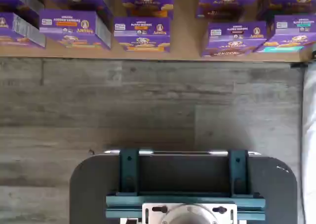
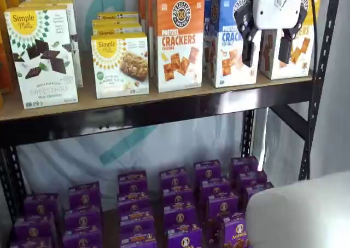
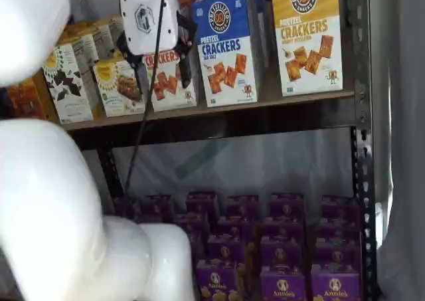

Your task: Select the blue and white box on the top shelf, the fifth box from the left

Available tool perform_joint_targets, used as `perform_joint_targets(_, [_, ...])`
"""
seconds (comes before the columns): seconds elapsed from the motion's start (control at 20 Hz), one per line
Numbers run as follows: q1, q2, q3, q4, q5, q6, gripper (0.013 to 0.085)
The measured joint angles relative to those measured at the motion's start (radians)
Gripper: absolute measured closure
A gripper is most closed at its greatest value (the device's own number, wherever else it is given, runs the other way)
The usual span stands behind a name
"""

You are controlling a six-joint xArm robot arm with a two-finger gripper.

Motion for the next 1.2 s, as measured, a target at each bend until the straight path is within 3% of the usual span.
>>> perform_joint_targets(0.1, [-0.061,-0.023,0.021,0.065,-0.034,-0.033,0.0130])
perform_joint_targets(0.25, [-0.082,-0.028,0.026,0.091,-0.045,-0.048,0.0130])
perform_joint_targets(0.5, [-0.062,-0.030,0.030,0.061,-0.069,-0.042,0.0130])
perform_joint_targets(0.75, [-0.043,0.001,0.016,0.008,-0.163,-0.043,0.0130])
perform_joint_targets(1.2, [-0.074,0.173,-0.111,-0.012,-0.304,-0.079,0.0130])
